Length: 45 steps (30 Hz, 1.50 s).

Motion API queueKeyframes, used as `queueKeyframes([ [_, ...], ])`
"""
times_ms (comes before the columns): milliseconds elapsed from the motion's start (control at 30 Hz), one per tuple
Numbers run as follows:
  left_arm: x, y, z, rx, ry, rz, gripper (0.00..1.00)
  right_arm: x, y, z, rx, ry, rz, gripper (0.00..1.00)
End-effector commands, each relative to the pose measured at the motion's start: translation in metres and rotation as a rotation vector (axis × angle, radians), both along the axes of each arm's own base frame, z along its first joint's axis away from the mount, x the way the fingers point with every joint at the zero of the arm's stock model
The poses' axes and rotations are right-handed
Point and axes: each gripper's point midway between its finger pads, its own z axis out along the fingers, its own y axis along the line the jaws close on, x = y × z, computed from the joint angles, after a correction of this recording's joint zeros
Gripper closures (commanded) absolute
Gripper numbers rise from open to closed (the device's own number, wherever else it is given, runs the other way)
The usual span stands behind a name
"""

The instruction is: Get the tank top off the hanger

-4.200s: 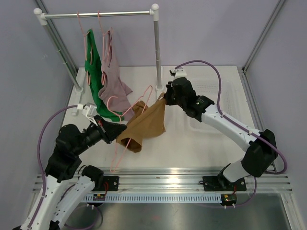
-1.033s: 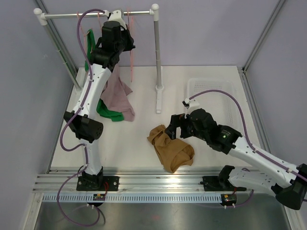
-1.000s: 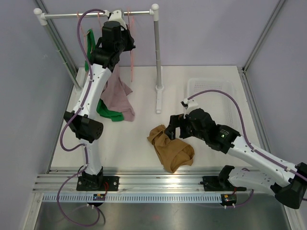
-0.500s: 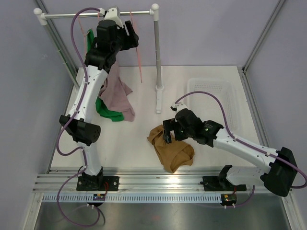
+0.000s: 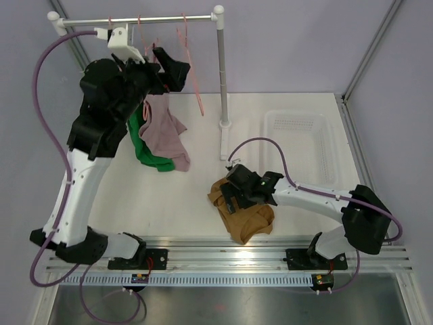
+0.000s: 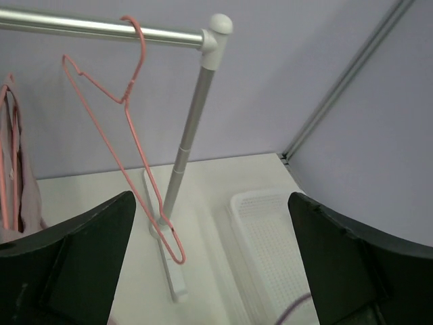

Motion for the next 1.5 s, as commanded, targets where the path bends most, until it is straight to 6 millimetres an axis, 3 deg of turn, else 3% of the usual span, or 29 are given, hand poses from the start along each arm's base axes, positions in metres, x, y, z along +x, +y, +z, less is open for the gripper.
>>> queueKeyframes([
  [0,-0.031,0.005,0.005,-0.038,-0.053,-0.013,0.01,0.012,0.013,-0.011,-0.027,-0.022,-0.015,0.00],
  [100,-0.055,0.012,-0.010,-0.058,-0.036,-0.022,0.01,0.008,0.023,-0.033,-0.026,0.024,0.022,0.02],
  [167,-0.069,0.019,-0.014,-0.069,-0.041,-0.021,0.01,0.007,0.027,-0.040,-0.021,0.035,0.028,0.08],
  [300,-0.088,0.038,-0.051,-0.062,0.015,0.033,0.01,0.010,0.026,-0.041,-0.028,0.020,0.012,0.53],
  [400,-0.110,0.054,-0.061,-0.075,0.024,0.057,0.01,0.020,0.026,-0.020,-0.009,-0.041,0.005,1.00],
  [533,-0.134,0.070,-0.082,-0.078,0.043,0.080,0.01,0.036,0.026,0.033,0.024,-0.159,0.000,1.00],
  [633,-0.143,0.081,-0.105,-0.052,0.086,0.115,0.01,0.054,0.017,0.091,0.038,-0.286,-0.034,1.00],
  [667,-0.144,0.084,-0.114,-0.036,0.104,0.127,0.01,0.066,0.013,0.124,0.056,-0.364,-0.072,1.00],
  [733,-0.146,0.086,-0.131,0.004,0.150,0.133,0.01,0.083,-0.009,0.150,0.017,-0.417,-0.127,1.00],
  [800,-0.148,0.089,-0.144,0.041,0.184,0.139,0.01,0.101,-0.024,0.190,0.049,-0.481,-0.184,1.00],
  [833,-0.149,0.090,-0.147,0.049,0.189,0.138,0.01,0.112,-0.040,0.199,0.044,-0.485,-0.227,1.00],
  [867,-0.150,0.090,-0.149,0.057,0.193,0.137,0.01,0.120,-0.046,0.222,0.076,-0.516,-0.252,1.00],
  [933,-0.154,0.094,-0.152,0.072,0.194,0.141,0.01,0.127,-0.060,0.243,0.081,-0.551,-0.278,1.00],
  [967,-0.155,0.096,-0.152,0.074,0.191,0.148,0.01,0.136,-0.071,0.265,0.105,-0.586,-0.313,1.00],
  [1067,-0.156,0.098,-0.154,0.087,0.183,0.151,0.01,0.147,-0.097,0.292,0.099,-0.616,-0.367,1.00],
  [1133,-0.154,0.096,-0.155,0.093,0.192,0.150,0.01,0.157,-0.116,0.296,0.071,-0.622,-0.411,1.00],
  [1167,-0.154,0.095,-0.156,0.096,0.198,0.144,0.01,0.168,-0.138,0.298,0.043,-0.630,-0.477,1.00],
  [1233,-0.152,0.094,-0.153,0.096,0.198,0.139,0.01,0.177,-0.159,0.291,0.008,-0.614,-0.526,1.00],
  [1300,-0.152,0.093,-0.148,0.091,0.194,0.138,0.01,0.191,-0.185,0.272,-0.028,-0.570,-0.595,1.00],
  [1367,-0.150,0.093,-0.136,0.090,0.181,0.140,0.01,0.198,-0.194,0.247,-0.065,-0.527,-0.614,0.97],
  [1400,-0.150,0.093,-0.135,0.098,0.188,0.142,0.01,0.206,-0.197,0.236,-0.070,-0.512,-0.634,0.89],
  [1433,-0.149,0.094,-0.131,0.102,0.185,0.146,0.01,0.209,-0.203,0.226,-0.076,-0.492,-0.650,0.74],
  [1467,-0.146,0.094,-0.126,0.113,0.192,0.156,0.01,0.211,-0.203,0.206,-0.089,-0.451,-0.651,0.45],
])
